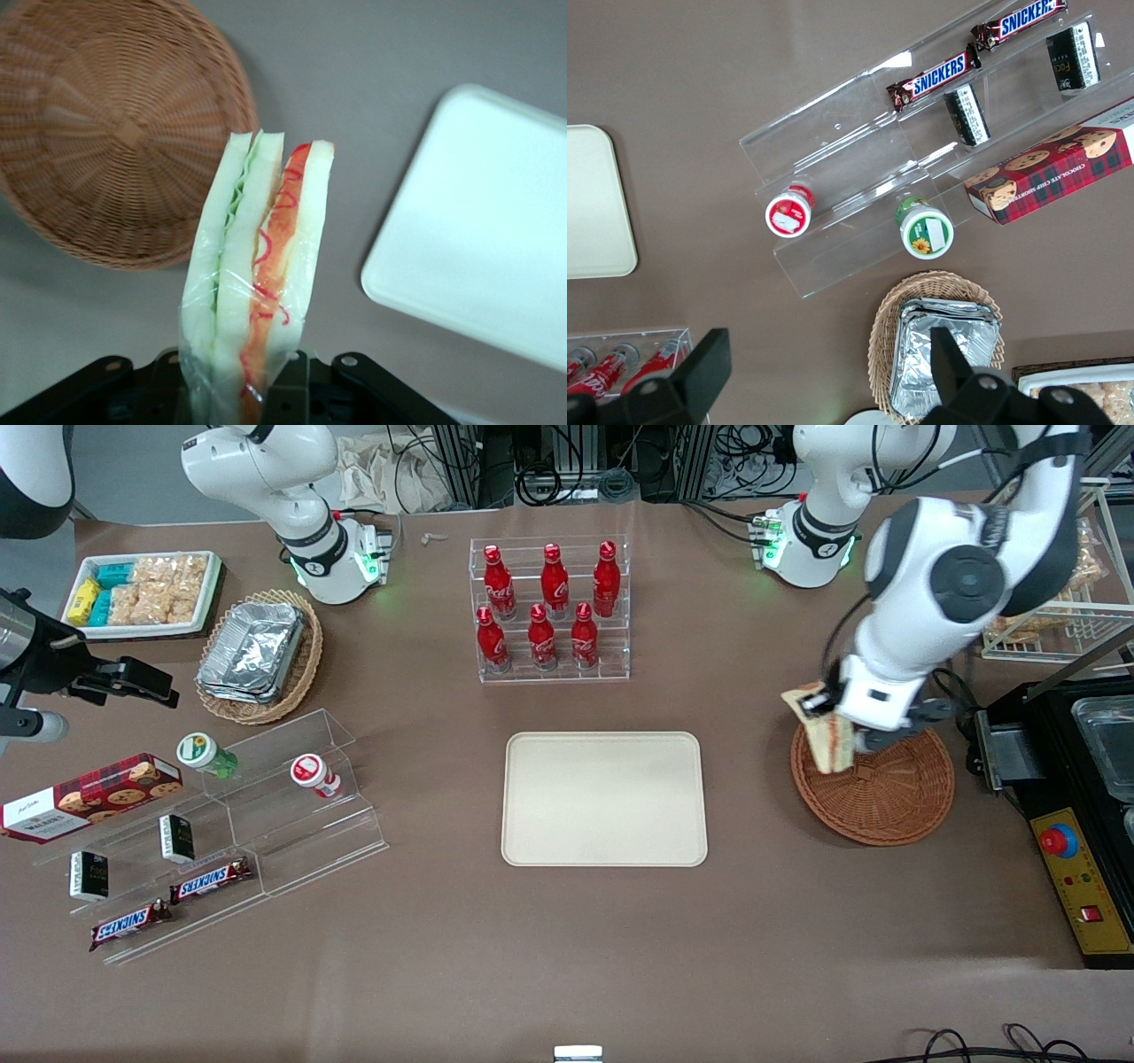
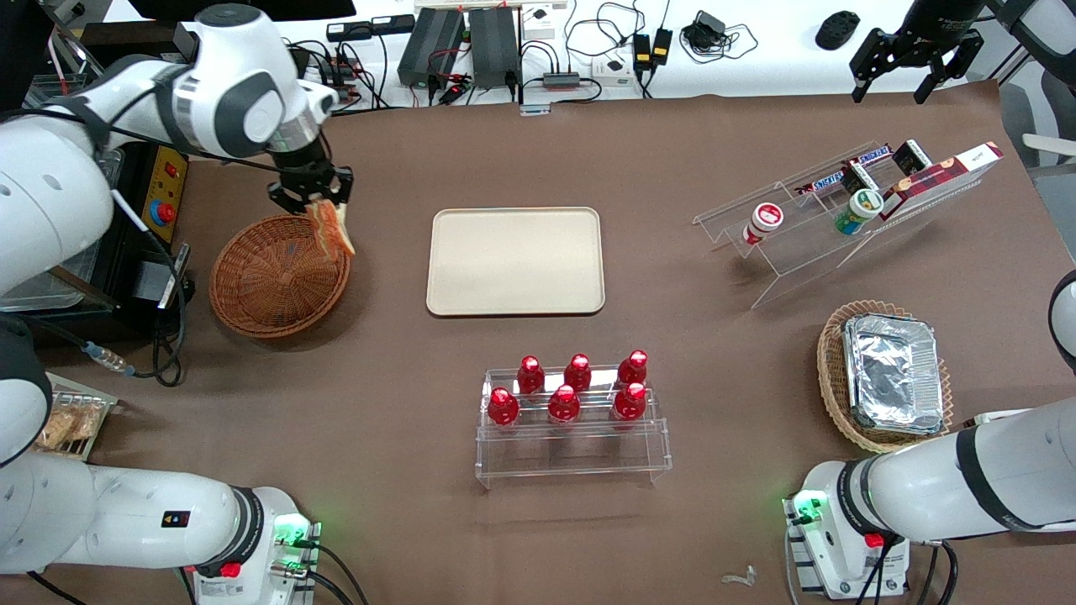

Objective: Place sandwich from basket to tray
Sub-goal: 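Lift the sandwich out of the basket and carry it toward the tray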

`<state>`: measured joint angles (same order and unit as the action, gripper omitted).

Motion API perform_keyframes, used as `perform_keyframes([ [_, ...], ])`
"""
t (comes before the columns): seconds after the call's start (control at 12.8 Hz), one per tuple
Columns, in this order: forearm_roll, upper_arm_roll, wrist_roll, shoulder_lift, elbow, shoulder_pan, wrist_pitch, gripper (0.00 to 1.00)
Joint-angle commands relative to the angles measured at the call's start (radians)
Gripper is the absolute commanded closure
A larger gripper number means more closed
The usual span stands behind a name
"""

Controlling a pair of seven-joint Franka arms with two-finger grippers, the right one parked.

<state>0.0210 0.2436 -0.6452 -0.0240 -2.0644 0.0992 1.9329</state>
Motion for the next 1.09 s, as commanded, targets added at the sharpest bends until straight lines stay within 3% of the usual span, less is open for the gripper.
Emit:
perform_keyframes([
  [0.0, -0.009, 0.078, 0.038, 0.051, 0.027, -0.006, -0.003, 1.0],
  [0.23, -0.074, 0.177, 0.006, 0.177, 0.043, 0.014, 0.079, 1.0],
  [0.47, -0.125, 0.178, -0.075, 0.271, 0.049, 0.065, 0.185, 1.0],
  [0.78, -0.281, 0.178, -0.238, 0.439, 0.105, 0.088, 0.313, 1.0],
  [1.02, -0.326, 0.177, -0.244, 0.527, 0.161, 0.086, 0.331, 1.0],
])
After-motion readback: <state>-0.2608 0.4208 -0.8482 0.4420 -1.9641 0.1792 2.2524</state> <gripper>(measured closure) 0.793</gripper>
